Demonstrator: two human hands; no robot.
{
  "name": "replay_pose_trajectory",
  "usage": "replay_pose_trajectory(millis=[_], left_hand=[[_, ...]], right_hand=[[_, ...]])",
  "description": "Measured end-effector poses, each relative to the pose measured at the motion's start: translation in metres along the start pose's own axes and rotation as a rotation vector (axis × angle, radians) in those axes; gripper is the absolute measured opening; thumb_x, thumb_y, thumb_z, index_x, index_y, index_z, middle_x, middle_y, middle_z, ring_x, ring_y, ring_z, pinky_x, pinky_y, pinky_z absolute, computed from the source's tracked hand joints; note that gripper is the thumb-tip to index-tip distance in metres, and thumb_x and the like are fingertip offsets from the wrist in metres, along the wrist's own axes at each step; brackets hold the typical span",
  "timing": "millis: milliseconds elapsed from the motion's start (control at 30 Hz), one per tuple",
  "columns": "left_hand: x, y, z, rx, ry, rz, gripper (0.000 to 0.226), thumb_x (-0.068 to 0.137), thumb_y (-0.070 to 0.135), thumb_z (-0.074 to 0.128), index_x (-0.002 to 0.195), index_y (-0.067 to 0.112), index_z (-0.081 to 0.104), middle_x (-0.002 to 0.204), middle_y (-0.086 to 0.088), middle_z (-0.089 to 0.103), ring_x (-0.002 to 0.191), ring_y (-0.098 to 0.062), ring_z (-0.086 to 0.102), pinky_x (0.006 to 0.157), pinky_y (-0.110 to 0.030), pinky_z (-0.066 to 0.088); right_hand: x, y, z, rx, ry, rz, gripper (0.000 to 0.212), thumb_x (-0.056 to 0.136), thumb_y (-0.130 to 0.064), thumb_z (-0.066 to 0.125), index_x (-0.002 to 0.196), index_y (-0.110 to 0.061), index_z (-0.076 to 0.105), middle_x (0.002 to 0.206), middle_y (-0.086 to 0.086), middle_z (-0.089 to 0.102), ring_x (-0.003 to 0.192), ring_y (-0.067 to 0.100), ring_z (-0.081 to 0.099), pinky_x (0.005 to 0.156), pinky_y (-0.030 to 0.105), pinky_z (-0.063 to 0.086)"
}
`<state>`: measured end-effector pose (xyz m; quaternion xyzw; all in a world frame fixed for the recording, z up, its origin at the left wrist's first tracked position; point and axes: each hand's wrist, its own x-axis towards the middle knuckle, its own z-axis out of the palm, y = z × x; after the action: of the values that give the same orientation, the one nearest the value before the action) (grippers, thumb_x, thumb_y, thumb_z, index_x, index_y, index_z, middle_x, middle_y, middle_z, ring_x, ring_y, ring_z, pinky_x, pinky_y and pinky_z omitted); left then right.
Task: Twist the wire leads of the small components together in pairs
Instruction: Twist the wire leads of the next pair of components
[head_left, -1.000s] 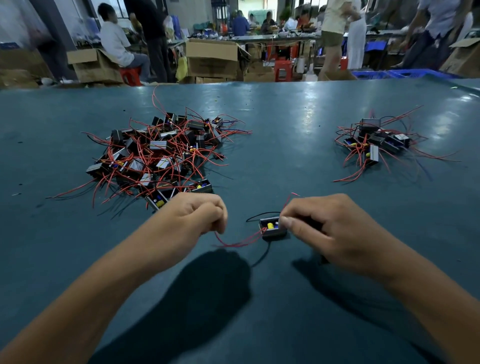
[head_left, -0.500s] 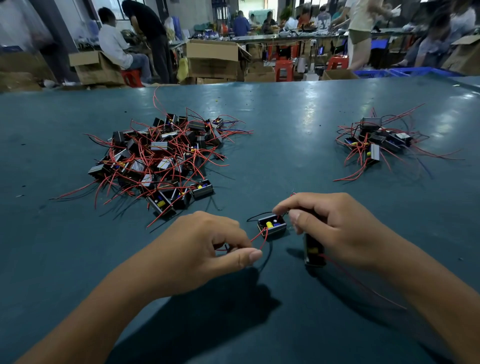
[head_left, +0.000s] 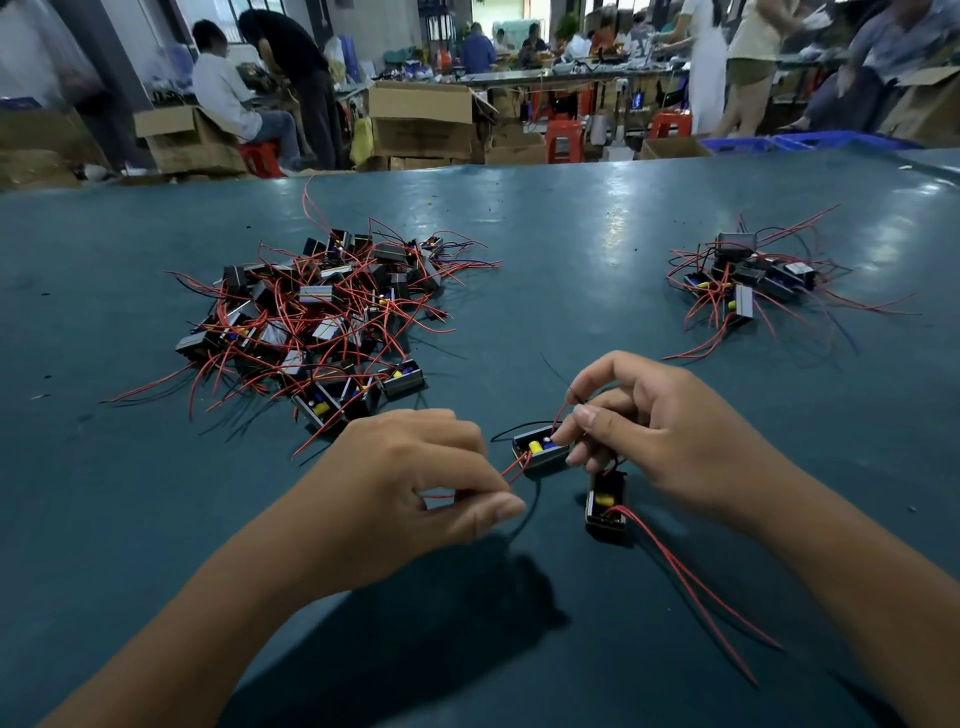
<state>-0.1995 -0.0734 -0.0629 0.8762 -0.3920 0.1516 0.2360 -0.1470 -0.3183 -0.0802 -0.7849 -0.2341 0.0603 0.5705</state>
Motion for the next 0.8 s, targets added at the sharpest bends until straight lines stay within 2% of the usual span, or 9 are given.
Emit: replay_pose_trajectory(millis=[67,167,267,300,433,600,667,733,800], left_hand=[[0.000,-0.003,0.004,-0.074,0.045,-0.046,0.024,0.094,0.037,0.064,0.083,0.019,0.076,0.075,0.010,0.061,0.071,-0.011,0.056,0.064,-0.029,0.045],[0.001,-0.004,0.011,-0.042,0.107,-0.161,0.023,0.091,0.046,0.063,0.099,0.026,0.073,0.087,0.014,0.060,0.084,-0.008,0.057,0.074,-0.028,0.045],[0.006,-0.006,0.023,0.092,-0.016,-0.321,0.050,0.084,0.063,0.064,0.125,0.034,0.062,0.110,0.019,0.061,0.097,-0.004,0.052,0.090,-0.033,0.043],[0.007,-0.007,0.027,0.133,-0.078,-0.347,0.049,0.085,0.062,0.064,0.127,0.035,0.060,0.112,0.019,0.062,0.099,-0.004,0.053,0.092,-0.034,0.040],[0.007,-0.012,0.028,0.182,-0.098,-0.303,0.023,0.092,0.050,0.063,0.101,0.031,0.073,0.091,0.015,0.070,0.088,-0.010,0.059,0.082,-0.034,0.034],[-0.003,-0.029,0.002,0.164,-0.130,-0.338,0.036,0.084,0.063,0.056,0.085,0.032,0.076,0.077,0.019,0.066,0.079,-0.003,0.054,0.083,-0.039,0.036],[-0.004,-0.034,-0.009,0.193,-0.219,-0.392,0.039,0.078,0.066,0.052,0.087,0.036,0.074,0.082,0.022,0.065,0.087,-0.001,0.052,0.091,-0.039,0.033],[-0.003,-0.031,-0.020,0.272,-0.317,-0.412,0.044,0.073,0.075,0.051,0.097,0.043,0.070,0.100,0.027,0.061,0.105,0.001,0.048,0.099,-0.034,0.027],[-0.002,-0.022,-0.027,0.367,-0.196,-0.332,0.051,0.076,0.079,0.051,0.107,0.042,0.068,0.112,0.025,0.059,0.114,-0.005,0.048,0.097,-0.033,0.025]], right_hand=[[0.000,-0.001,-0.001,-0.007,0.004,0.011,0.004,0.098,-0.004,0.053,0.098,-0.007,0.056,0.084,0.007,0.075,0.072,0.025,0.071,0.065,0.028,0.056],[0.001,-0.003,-0.002,0.019,0.023,0.033,0.005,0.098,-0.001,0.052,0.098,-0.004,0.056,0.083,0.010,0.075,0.067,0.021,0.069,0.061,0.026,0.055],[0.002,-0.006,-0.003,0.043,0.068,0.059,0.005,0.098,0.000,0.051,0.097,-0.003,0.056,0.079,0.011,0.074,0.060,0.018,0.065,0.055,0.026,0.053],[0.002,-0.007,-0.004,0.030,0.088,0.067,0.005,0.098,-0.001,0.052,0.096,-0.003,0.056,0.077,0.010,0.074,0.059,0.017,0.063,0.053,0.027,0.051],[0.001,-0.007,-0.010,-0.011,0.173,0.087,0.007,0.098,-0.004,0.053,0.094,-0.005,0.059,0.075,0.009,0.074,0.056,0.016,0.059,0.056,0.037,0.045],[0.003,-0.006,-0.013,-0.049,0.211,0.114,0.008,0.097,-0.005,0.055,0.091,-0.008,0.060,0.073,0.006,0.074,0.054,0.014,0.058,0.054,0.033,0.046],[0.003,-0.006,-0.014,-0.021,0.225,0.122,0.009,0.097,-0.005,0.054,0.091,-0.007,0.060,0.071,0.008,0.073,0.055,0.014,0.058,0.051,0.031,0.046],[0.003,-0.007,-0.014,0.015,0.246,0.124,0.009,0.097,-0.005,0.054,0.090,-0.006,0.060,0.070,0.009,0.072,0.055,0.016,0.057,0.050,0.031,0.045],[0.002,-0.007,-0.012,0.058,0.256,0.127,0.009,0.096,-0.003,0.054,0.090,-0.004,0.060,0.069,0.010,0.071,0.054,0.016,0.055,0.051,0.032,0.042]])
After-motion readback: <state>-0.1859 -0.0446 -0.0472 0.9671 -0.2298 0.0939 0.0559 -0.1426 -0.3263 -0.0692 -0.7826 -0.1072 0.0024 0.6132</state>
